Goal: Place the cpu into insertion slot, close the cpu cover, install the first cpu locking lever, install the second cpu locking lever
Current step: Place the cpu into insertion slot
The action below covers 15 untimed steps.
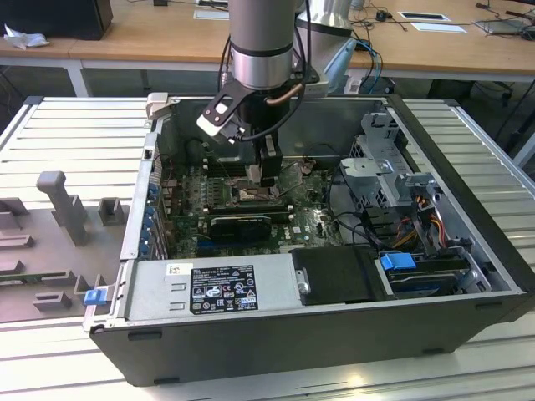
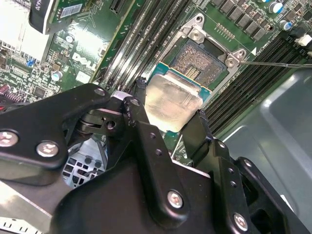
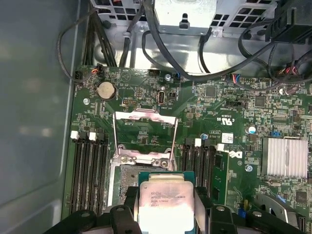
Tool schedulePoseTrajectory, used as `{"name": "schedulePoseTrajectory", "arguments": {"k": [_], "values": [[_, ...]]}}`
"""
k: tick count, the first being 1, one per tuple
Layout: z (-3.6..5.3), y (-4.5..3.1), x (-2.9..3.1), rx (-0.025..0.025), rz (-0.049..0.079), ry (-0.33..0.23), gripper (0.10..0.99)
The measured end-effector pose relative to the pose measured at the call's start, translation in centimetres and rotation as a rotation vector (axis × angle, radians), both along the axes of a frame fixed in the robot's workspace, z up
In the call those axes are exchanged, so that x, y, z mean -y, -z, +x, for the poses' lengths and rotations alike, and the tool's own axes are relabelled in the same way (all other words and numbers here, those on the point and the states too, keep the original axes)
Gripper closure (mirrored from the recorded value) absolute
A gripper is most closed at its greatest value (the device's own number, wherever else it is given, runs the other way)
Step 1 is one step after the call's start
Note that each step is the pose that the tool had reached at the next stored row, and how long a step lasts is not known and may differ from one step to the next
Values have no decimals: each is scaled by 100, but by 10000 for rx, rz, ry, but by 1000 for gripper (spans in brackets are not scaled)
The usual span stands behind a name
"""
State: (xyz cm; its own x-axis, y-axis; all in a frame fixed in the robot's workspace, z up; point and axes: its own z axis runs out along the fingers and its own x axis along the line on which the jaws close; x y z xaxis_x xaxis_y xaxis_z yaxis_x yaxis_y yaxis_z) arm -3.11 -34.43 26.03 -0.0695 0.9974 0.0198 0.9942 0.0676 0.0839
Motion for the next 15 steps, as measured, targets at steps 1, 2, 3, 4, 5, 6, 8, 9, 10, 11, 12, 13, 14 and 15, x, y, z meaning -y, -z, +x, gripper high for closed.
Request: {"name": "schedulePoseTrajectory", "arguments": {"k": [1, 2, 3, 4, 5, 6, 8, 9, 10, 11, 12, 13, 14, 15], "values": [[0, 4, 0, 0, 0, 0, 545], [0, 6, 0, -1, -1, 0, 545], [0, 8, 0, -1, -1, 0, 545], [0, 11, 0, -1, -1, -1, 545], [0, 14, 0, 0, -1, 0, 545], [0, 16, 0, -1, 0, 0, 545], [0, 21, 0, 0, 0, -1, 545], [0, 22, 0, 0, 0, -1, 545], [0, 23, 0, -1, -1, 0, 545], [0, 26, 0, -1, -1, 0, 545], [0, 27, 0, -1, -1, 0, 545], [0, 29, 0, -1, -1, 0, 545], [0, 30, 0, -1, -1, 0, 545], [0, 32, 0, -1, -1, 0, 545]]}}
